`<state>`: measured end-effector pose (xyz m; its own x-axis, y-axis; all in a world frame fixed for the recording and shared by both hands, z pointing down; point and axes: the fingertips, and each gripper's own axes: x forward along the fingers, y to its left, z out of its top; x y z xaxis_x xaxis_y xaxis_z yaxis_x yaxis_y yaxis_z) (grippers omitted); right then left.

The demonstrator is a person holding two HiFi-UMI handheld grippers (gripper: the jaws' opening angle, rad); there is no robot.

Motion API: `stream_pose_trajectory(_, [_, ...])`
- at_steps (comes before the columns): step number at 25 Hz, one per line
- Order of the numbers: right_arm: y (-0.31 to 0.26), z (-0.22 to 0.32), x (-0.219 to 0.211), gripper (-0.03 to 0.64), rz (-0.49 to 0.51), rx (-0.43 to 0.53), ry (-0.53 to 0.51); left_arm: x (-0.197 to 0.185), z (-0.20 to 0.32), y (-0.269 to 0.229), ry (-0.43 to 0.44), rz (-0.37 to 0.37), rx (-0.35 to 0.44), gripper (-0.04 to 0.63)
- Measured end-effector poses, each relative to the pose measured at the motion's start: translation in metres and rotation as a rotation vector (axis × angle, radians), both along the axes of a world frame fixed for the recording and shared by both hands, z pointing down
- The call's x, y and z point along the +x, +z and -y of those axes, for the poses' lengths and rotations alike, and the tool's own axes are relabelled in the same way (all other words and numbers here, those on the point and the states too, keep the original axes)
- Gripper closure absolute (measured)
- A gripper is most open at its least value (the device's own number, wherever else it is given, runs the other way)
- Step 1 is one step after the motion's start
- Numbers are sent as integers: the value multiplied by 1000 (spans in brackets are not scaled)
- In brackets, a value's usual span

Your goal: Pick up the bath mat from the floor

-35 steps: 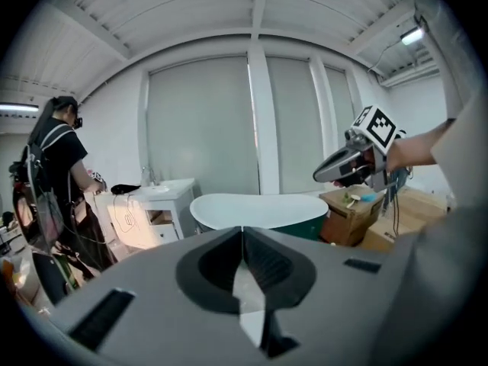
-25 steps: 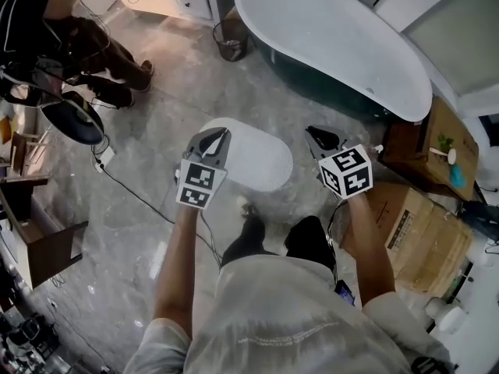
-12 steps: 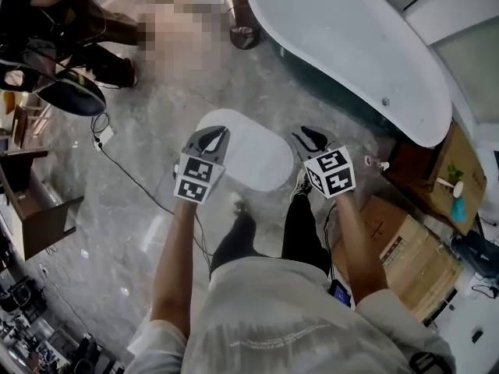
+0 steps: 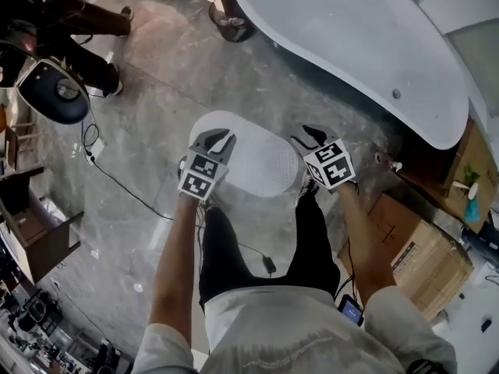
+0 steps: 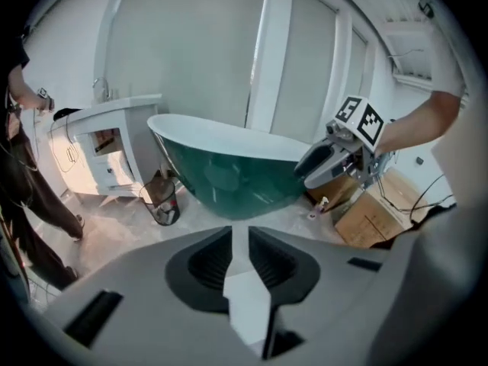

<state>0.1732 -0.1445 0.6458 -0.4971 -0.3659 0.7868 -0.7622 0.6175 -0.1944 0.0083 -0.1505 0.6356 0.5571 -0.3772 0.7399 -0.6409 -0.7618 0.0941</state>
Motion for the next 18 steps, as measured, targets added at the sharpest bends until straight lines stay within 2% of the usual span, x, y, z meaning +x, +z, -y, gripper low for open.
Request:
stream_pose_trajectory(2, [30,2,-6,446,10,-18,51,-8,8,35,36,13,-31,479])
stream_pose_trajectory(9, [145,-3,-28,435,19,-126,107,-35,3,154,32,35,-170,463])
stream_pose_trajectory(14, [237,4,-39,422,37,-230,118,-35,-11,215,-53,-19,-241,477])
stream_pose_trajectory(18, [298,14,-51,416,5,-233,60,-40,-16,279,-137,-43,-296,479])
